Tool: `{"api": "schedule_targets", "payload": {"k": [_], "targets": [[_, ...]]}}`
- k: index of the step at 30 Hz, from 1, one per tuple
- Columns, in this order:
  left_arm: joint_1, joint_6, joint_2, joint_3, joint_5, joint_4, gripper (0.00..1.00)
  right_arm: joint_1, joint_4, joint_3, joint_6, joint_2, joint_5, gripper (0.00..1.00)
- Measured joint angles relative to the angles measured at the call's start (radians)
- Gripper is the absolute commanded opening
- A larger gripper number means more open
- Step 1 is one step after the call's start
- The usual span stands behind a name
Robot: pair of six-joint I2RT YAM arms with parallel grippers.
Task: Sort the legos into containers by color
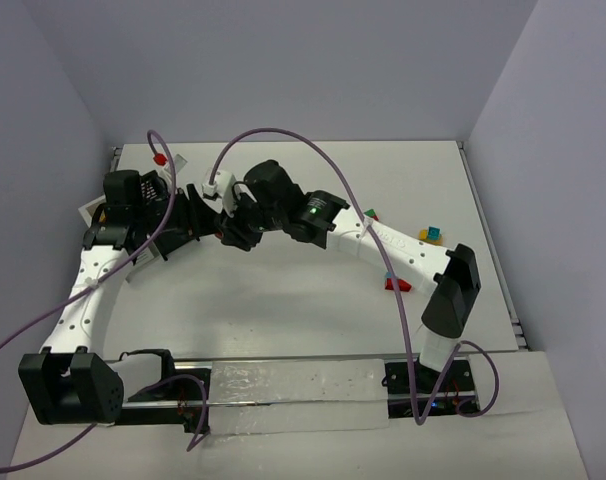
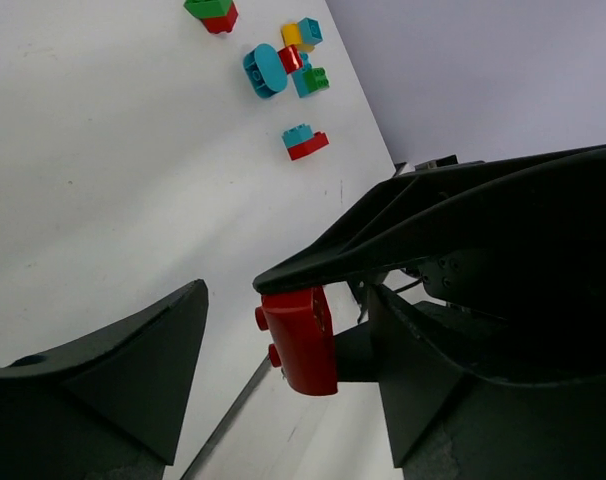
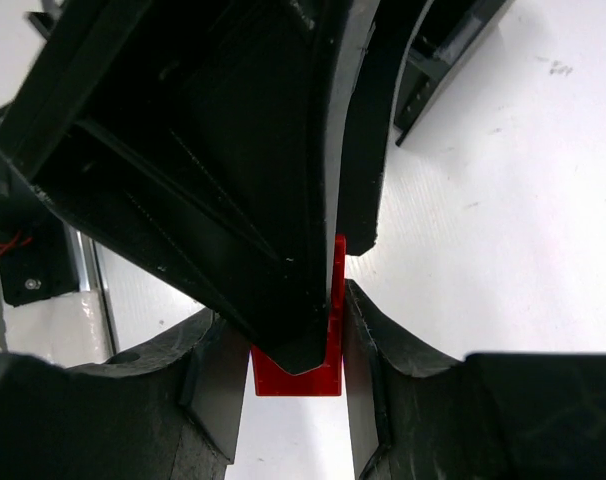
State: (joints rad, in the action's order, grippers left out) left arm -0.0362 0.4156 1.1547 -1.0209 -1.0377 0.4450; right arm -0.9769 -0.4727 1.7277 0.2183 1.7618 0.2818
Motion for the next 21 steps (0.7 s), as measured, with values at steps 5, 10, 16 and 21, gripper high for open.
{"api": "schedule_targets", "payload": {"k": [5, 10, 16, 21], "targets": [[-0.002, 0.002, -0.001, 0.016, 0.009, -0.009, 0.58, -0.008, -0.029, 0.017, -0.001, 0.022, -0.044, 0.0], [-0.006, 0.005, -0.012, 0.021, 0.025, -0.028, 0.26, -0.009, -0.029, 0.022, -0.009, 0.024, -0.066, 0.0], [-0.006, 0.026, -0.012, 0.027, 0.05, -0.039, 0.0, -0.016, -0.032, 0.024, -0.012, 0.025, -0.106, 0.08], [-0.006, 0.025, -0.013, 0.027, 0.052, -0.038, 0.0, -0.016, -0.032, 0.024, -0.017, 0.025, -0.107, 0.54]]}}
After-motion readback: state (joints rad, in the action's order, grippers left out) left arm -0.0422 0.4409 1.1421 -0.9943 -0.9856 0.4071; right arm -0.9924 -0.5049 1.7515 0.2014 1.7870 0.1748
